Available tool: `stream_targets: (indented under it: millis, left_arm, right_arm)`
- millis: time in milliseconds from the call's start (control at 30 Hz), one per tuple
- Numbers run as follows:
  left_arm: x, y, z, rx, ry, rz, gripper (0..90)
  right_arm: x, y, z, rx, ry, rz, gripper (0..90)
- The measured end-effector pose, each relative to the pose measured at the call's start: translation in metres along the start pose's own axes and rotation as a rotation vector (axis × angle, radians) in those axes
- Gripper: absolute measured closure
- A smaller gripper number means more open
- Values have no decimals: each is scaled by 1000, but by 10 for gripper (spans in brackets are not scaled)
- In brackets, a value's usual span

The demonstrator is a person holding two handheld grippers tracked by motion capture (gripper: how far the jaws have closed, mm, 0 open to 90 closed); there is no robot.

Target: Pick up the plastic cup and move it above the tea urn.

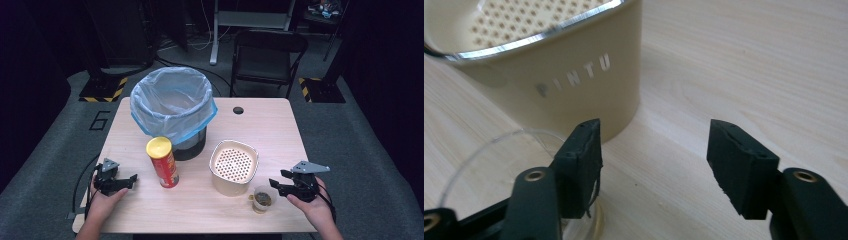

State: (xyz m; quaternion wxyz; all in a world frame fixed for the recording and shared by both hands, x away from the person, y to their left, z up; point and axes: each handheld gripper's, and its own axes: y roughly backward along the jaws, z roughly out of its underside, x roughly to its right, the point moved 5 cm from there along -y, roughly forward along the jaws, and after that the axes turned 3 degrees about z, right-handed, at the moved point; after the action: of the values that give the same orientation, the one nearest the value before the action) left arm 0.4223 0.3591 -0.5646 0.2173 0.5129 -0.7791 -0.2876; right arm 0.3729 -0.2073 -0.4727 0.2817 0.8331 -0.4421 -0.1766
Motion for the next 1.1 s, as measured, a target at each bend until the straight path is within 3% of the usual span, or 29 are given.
stream_targets:
  millis: [200, 367, 633, 900, 1100]
  left_arm:
    - [0, 0, 0, -1, -4, 0, 116]
    - [0, 1, 0, -11, -6, 5, 116]
    - [0, 1, 0, -12, -7, 7, 116]
    - [0, 1, 0, -12, -8, 8, 116]
    - [0, 1, 0, -12, -8, 8, 116]
  right_arm:
    - [-2, 11, -11, 59, -18, 12, 343]
    - [-17, 15, -10, 63, -15, -61, 265]
    - [-49, 14, -1, 46, 68, -148, 146]
    - [-56, 1, 11, 14, 118, -128, 132]
    - [-58, -10, 24, -25, 129, -118, 135]
